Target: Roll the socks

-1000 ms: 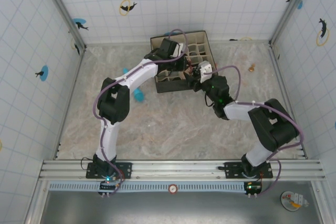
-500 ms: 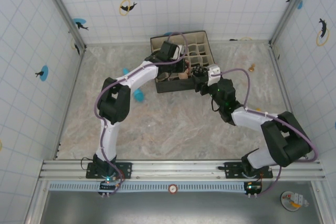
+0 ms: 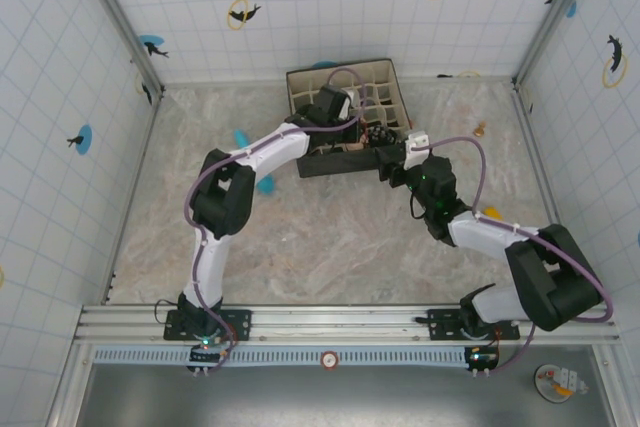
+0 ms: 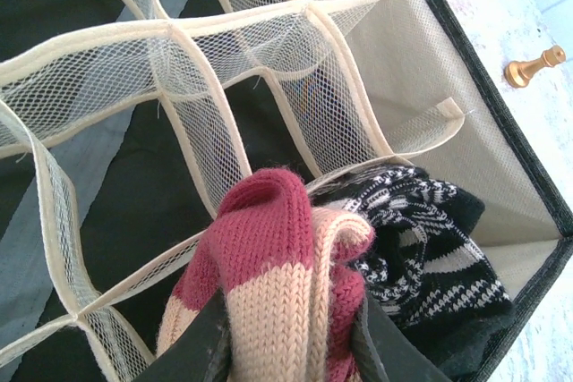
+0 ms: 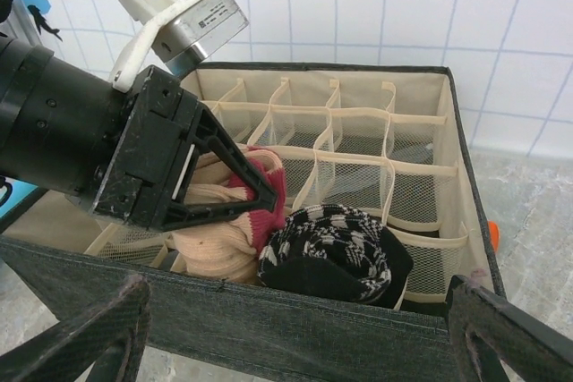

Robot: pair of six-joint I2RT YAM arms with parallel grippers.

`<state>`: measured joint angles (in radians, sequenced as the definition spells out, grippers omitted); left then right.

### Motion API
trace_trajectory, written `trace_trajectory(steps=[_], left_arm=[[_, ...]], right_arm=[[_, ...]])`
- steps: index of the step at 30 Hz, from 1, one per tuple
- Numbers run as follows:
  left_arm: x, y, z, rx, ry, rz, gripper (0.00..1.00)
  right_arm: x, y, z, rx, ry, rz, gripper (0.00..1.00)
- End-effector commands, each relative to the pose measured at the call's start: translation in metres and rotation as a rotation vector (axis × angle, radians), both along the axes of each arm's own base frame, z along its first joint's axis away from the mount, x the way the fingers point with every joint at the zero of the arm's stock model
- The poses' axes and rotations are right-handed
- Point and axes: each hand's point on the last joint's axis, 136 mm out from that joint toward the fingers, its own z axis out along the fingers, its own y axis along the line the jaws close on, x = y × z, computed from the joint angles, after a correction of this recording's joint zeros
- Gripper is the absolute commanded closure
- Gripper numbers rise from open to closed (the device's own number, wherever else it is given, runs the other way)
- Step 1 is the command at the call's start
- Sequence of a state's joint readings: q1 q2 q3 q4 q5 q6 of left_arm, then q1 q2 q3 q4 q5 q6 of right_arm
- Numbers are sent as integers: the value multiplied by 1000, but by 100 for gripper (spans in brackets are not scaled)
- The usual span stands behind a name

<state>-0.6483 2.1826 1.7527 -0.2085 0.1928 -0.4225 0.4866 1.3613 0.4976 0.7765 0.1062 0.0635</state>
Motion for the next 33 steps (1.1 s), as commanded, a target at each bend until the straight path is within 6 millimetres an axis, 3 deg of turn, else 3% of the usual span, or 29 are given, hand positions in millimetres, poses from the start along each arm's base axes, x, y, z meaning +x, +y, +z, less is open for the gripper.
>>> trace_trajectory(steps=[1, 18, 22, 24, 28, 33], left_arm=[[5, -4, 2, 47, -67, 6, 100], [-2, 18, -35, 180, -79, 57, 100], [-9, 16, -34, 166, -81, 41, 79], [-11, 15, -27, 139, -91, 41, 64], [-11, 12, -13, 108, -106, 35, 43], [-14, 9, 4, 78, -117, 19, 33]], right_arm=[[-5, -5, 4, 20, -6, -5, 13], [-9, -3, 3, 39, 4, 18, 13], [-10, -3, 1, 37, 6, 17, 13], [-10, -3, 2, 37, 5, 18, 13], [-10, -3, 3, 37, 2, 21, 13], [-10, -3, 5, 36, -2, 23, 12]])
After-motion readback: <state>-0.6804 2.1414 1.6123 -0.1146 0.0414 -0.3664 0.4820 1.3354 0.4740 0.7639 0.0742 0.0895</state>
